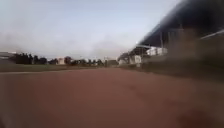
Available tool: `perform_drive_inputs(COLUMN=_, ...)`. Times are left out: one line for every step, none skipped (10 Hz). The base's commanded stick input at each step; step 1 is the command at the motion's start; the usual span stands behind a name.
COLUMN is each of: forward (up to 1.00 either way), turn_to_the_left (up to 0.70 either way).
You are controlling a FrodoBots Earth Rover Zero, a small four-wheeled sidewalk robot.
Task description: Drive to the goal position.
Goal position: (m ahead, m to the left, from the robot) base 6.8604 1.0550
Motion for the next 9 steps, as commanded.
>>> perform_drive_inputs(forward=0.70, turn_to_the_left=0.00)
perform_drive_inputs(forward=0.70, turn_to_the_left=0.00)
perform_drive_inputs(forward=0.70, turn_to_the_left=0.00)
perform_drive_inputs(forward=0.70, turn_to_the_left=0.00)
perform_drive_inputs(forward=0.70, turn_to_the_left=0.00)
perform_drive_inputs(forward=0.70, turn_to_the_left=0.00)
perform_drive_inputs(forward=0.70, turn_to_the_left=0.00)
perform_drive_inputs(forward=0.70, turn_to_the_left=0.00)
perform_drive_inputs(forward=0.70, turn_to_the_left=0.00)
